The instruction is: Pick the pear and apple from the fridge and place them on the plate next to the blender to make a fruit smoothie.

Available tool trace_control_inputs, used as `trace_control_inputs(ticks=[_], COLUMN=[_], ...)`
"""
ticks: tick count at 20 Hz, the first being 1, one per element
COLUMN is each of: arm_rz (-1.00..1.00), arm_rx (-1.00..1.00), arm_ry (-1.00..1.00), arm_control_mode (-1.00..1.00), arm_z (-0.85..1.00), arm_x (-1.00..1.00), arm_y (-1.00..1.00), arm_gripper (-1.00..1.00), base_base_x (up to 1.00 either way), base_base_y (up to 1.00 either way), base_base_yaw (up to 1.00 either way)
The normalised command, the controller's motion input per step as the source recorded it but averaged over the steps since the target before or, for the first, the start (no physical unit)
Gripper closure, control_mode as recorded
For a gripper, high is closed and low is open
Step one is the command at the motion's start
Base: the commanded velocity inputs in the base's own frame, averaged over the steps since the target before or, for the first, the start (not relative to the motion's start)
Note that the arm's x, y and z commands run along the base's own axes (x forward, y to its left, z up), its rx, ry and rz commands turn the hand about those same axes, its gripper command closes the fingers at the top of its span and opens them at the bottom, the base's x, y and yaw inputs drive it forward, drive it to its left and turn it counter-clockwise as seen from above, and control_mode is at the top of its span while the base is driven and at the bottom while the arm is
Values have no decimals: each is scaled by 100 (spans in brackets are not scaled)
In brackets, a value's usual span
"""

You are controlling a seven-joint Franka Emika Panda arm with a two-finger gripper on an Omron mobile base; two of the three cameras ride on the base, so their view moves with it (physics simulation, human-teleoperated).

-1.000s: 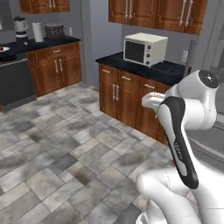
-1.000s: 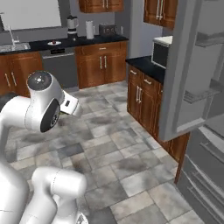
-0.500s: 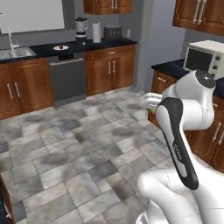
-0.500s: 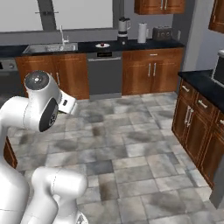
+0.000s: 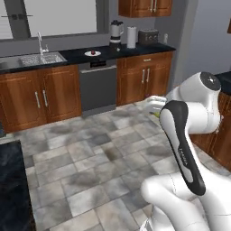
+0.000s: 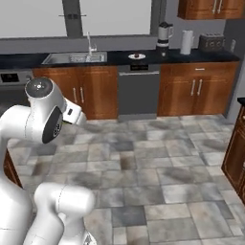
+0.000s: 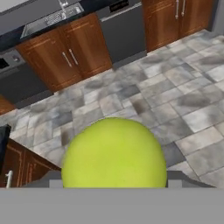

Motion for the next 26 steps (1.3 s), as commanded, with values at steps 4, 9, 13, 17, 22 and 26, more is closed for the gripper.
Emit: trace_control_inputs(ticks=[4, 9, 13, 17, 22, 26], arm_rz=[0, 0, 0, 0, 0, 0], arm_rx=[0, 0, 0, 0, 0, 0], arm_ry=[0, 0, 0, 0, 0, 0], arm_control_mode=[100, 100, 100, 100, 100, 100], arm_z=[0, 0, 0, 0, 0, 0], arm_x=[0, 0, 0, 0, 0, 0], arm_y=[0, 0, 0, 0, 0, 0], arm_gripper=[100, 100, 100, 100, 100, 100], base_base_x=[100, 100, 100, 100, 100, 100], base_base_y=[39, -45, -89, -83, -26, -1], base_base_yaw=[0, 0, 3, 3, 19, 33])
